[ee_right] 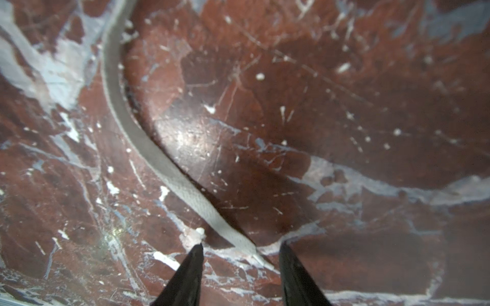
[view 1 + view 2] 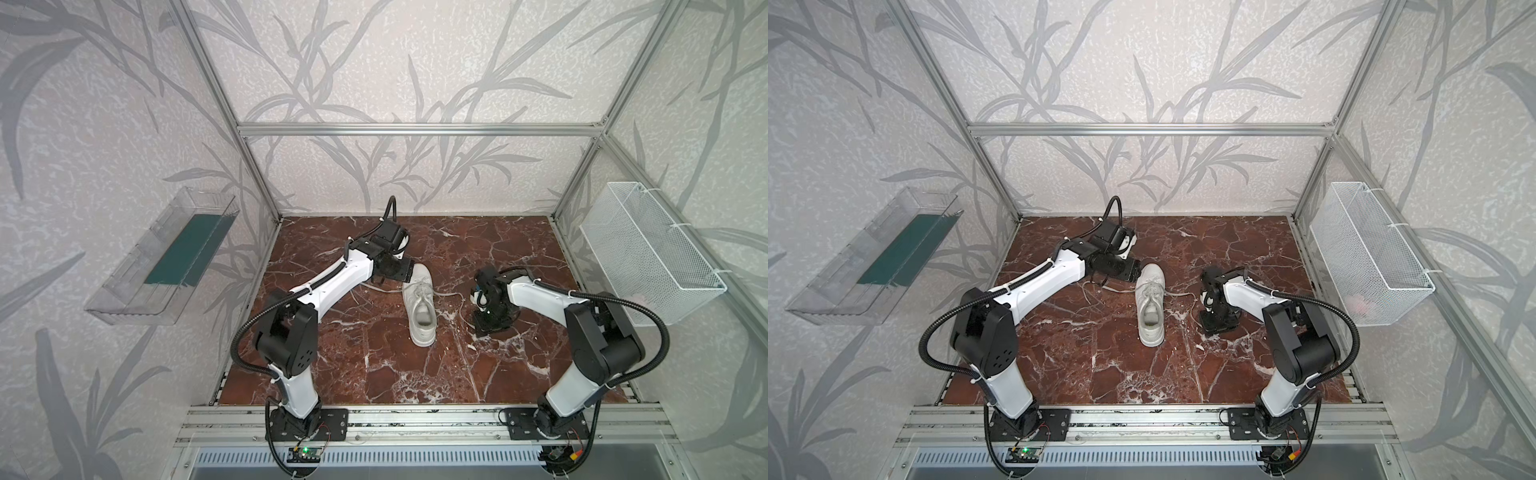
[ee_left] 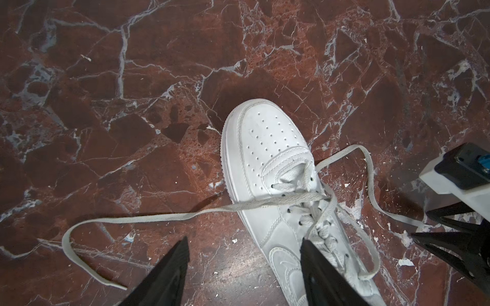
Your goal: Tie the shoes
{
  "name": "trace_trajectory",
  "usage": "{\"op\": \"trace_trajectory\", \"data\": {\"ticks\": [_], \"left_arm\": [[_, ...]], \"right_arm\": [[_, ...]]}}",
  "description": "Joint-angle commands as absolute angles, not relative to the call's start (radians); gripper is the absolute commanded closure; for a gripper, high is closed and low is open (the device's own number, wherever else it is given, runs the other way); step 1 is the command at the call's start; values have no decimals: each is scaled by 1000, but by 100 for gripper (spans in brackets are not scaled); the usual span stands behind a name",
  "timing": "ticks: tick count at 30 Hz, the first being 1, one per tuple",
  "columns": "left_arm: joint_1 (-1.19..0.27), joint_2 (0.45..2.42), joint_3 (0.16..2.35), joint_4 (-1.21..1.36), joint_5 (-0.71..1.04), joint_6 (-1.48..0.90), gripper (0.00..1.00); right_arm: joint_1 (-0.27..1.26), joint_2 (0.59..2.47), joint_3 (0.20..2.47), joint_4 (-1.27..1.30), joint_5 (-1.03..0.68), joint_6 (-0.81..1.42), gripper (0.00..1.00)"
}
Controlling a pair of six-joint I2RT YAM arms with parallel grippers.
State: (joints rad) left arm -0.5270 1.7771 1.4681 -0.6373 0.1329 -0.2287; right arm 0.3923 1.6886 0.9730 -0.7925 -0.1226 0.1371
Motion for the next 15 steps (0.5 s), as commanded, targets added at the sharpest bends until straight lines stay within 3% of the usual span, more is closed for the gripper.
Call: {"op": "trace_trajectory", "data": {"ticks": [1,10,15], "left_arm": [[-523,1746,1451,-661,126,-238,31],[-522,1734,1444,-659,112,-244,31],[-522,1733,1451,-663,114,-247,31]], "right_arm": [[406,1692,969,-818,-102,139,54],[451,1743,989,-789,-82,162,57],[457,1782,999,-812,-22,194,66]]}}
